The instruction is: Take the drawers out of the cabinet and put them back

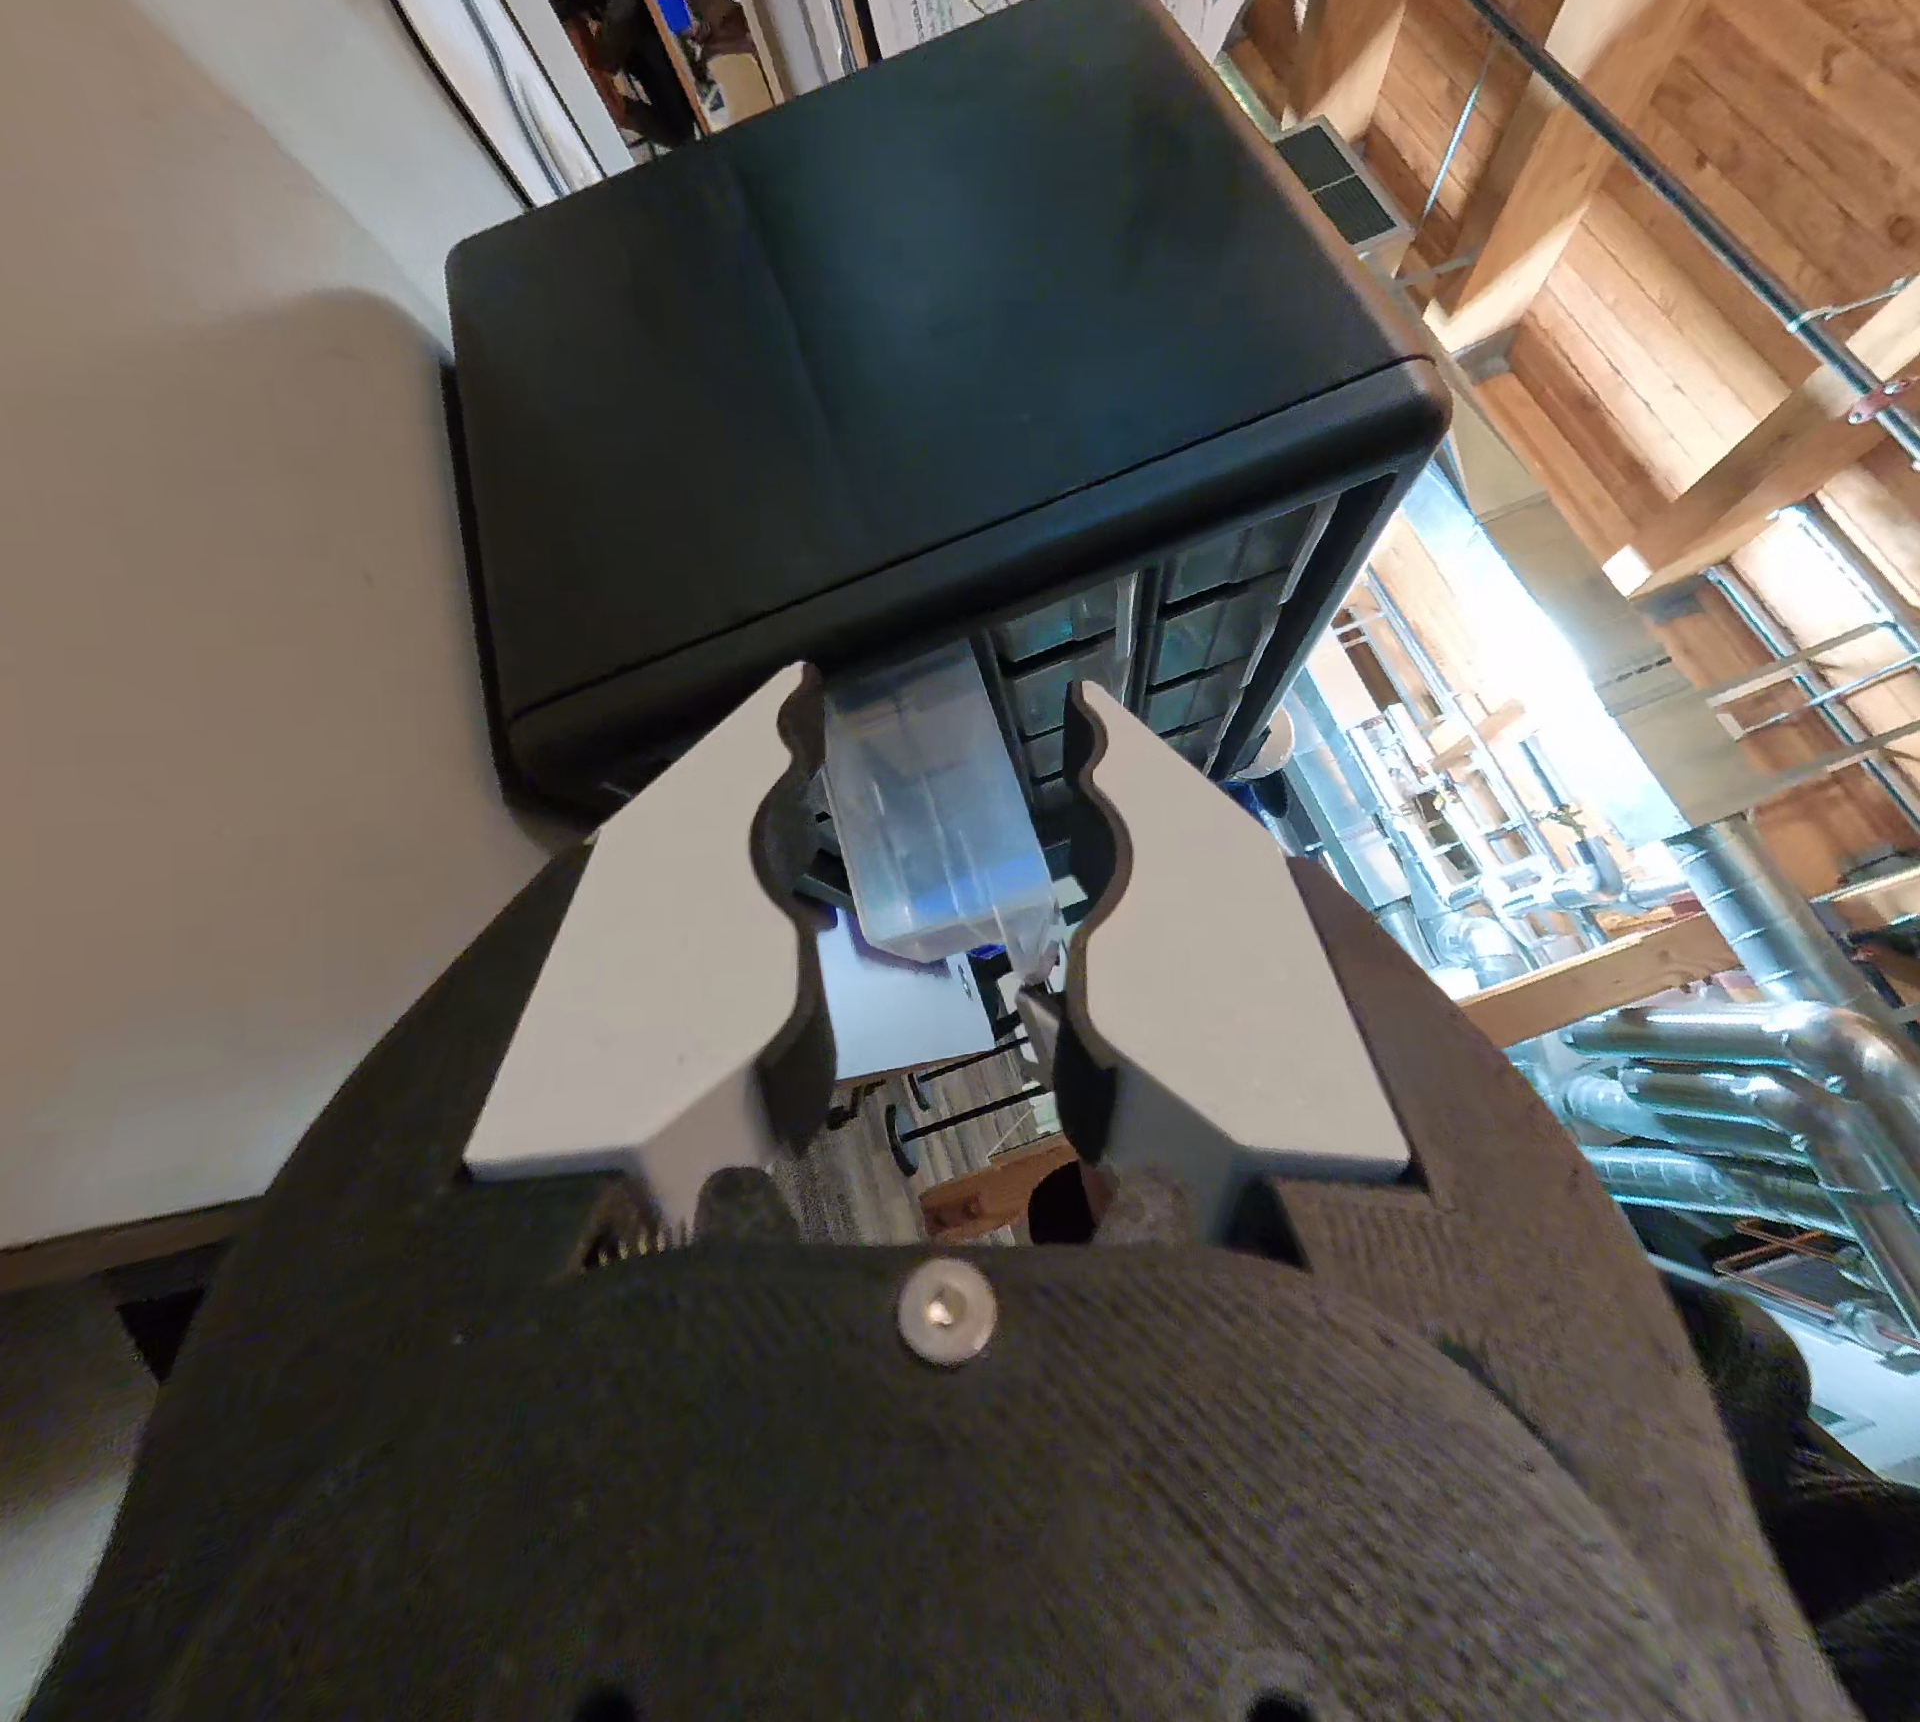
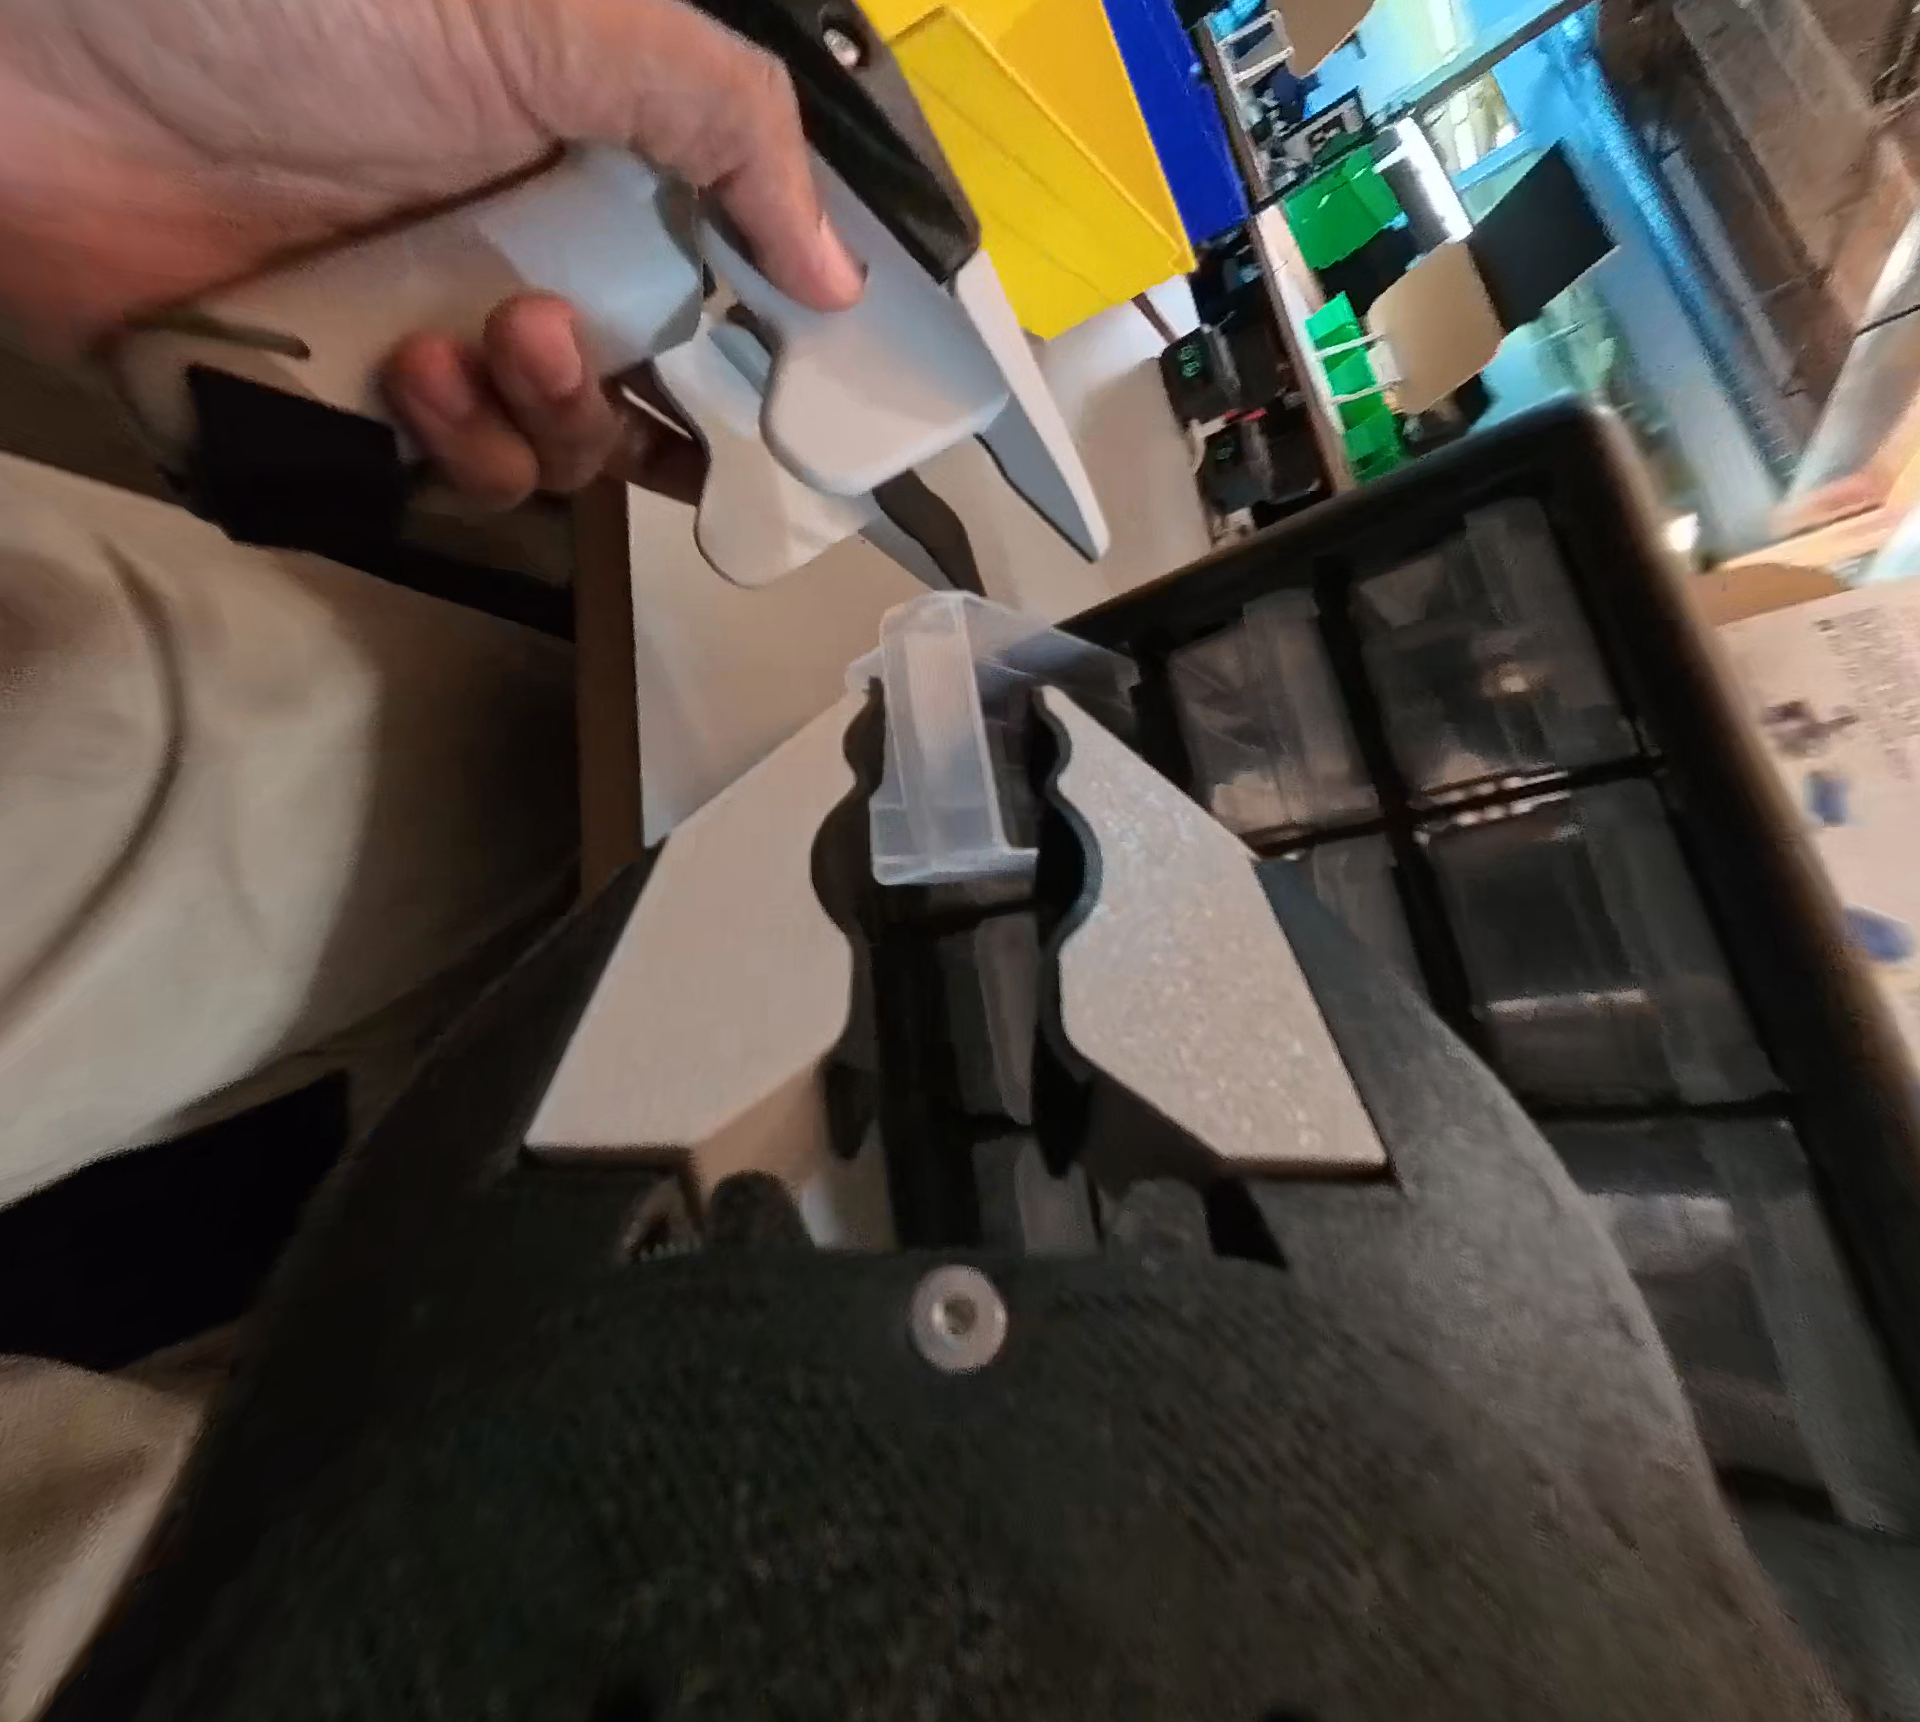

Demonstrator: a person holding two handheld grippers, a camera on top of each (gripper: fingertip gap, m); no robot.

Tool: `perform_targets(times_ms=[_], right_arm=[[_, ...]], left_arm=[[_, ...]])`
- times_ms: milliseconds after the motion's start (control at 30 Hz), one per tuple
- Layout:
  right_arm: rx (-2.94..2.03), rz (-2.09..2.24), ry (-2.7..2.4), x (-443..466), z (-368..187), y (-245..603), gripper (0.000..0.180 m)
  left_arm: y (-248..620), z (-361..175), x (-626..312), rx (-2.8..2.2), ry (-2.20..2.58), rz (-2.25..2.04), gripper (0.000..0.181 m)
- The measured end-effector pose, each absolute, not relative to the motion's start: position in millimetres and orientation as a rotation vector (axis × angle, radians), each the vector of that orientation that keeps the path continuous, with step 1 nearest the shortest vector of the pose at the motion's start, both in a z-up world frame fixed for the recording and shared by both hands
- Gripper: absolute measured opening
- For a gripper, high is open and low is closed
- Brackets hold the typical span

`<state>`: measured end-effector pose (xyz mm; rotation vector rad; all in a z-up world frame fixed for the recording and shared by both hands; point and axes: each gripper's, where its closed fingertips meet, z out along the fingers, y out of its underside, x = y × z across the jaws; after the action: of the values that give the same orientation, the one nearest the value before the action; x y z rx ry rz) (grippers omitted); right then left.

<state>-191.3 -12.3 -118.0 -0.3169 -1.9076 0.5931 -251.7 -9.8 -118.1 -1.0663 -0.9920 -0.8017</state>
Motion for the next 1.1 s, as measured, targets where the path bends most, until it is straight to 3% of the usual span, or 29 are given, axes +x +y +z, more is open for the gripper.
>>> perform_targets(times_ms=[33,233,333,433,733,1100], right_arm=[[-0.353,0.632,-1.929,-191.1,-117.0,-13.5,0.026],[-0.609,0.766,-2.130,-193.5,-120.1,-9.3,0.029],[-0.700,0.784,-2.253,-192.6,-124.4,-10.3,0.019],[-0.688,0.785,-2.313,-192.7,-122.4,-15.4,0.014],[-0.666,0.682,-2.407,-195.4,-131.2,-20.3,0.023],[-0.748,0.785,-2.548,-186.9,-139.7,-30.4,0.014]], left_arm=[[-9.9,-117.9,-252.1,-1.068,-0.990,-0.801,0.044],[-6.0,-118.9,-248.3,-1.086,-0.981,-0.816,0.044],[-6.1,-119.6,-248.6,-1.080,-0.987,-0.821,0.043],[-6.2,-118.0,-247.9,-1.085,-0.977,-0.810,0.043],[-5.9,-114.3,-246.5,-1.091,-0.957,-0.787,0.043],[-15.3,-114.9,-265.5,-1.147,-0.940,-0.719,0.036]])
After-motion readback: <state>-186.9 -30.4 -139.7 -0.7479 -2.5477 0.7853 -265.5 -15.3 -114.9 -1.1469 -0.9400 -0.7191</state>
